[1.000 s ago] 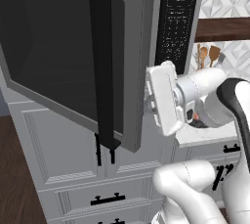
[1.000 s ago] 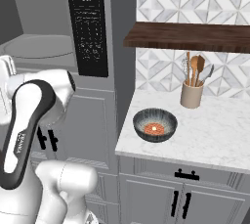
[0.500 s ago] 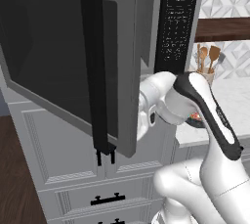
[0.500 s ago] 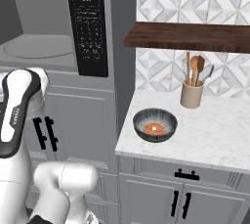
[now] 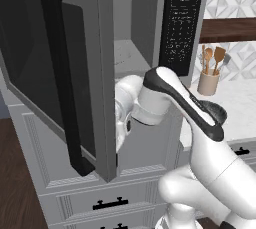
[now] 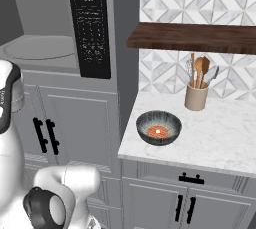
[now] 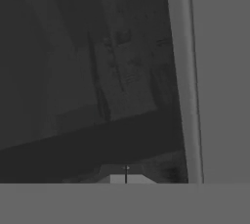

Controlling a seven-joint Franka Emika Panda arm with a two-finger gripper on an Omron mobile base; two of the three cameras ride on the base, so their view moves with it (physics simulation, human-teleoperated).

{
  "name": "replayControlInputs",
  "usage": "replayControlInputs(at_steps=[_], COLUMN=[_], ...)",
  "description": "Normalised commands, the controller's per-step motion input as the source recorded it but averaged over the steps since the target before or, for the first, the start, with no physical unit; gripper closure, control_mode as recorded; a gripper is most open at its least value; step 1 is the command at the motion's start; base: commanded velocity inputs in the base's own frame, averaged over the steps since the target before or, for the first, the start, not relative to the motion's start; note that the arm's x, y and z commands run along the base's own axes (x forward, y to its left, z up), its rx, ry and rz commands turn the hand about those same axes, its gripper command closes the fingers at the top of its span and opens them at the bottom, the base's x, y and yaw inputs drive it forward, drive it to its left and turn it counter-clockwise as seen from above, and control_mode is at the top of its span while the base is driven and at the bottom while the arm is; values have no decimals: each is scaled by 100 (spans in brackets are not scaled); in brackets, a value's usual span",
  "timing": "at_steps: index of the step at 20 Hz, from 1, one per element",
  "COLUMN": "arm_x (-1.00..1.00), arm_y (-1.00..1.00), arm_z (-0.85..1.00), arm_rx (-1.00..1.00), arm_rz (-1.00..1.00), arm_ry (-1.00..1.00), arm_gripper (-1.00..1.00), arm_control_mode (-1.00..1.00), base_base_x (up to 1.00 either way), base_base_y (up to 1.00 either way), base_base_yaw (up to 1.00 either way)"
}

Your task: Open the microwave, place the bowl with waffle inside the microwave, then close the microwave door and turn it on.

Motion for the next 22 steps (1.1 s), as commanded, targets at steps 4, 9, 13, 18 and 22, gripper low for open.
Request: replayControlInputs(at_steps=[4,9,13,18,22], arm_x=[-31,-8,-6,-51,-47], arm_y=[6,-80,-100,-100,-100], arm_z=[10,7,6,0,0], arm_rx=[12,22,27,7,0], arm_rz=[19,1,-6,-16,-15], arm_ry=[-16,-20,-26,-28,-18], arm_gripper=[100,100,100,100,100], arm_control_mode=[-100,-100,-100,-100,-100], base_base_x=[0,0,0,0,0], base_base_y=[0,0,0,0,0], base_base_yaw=[0,0,0,0,0])
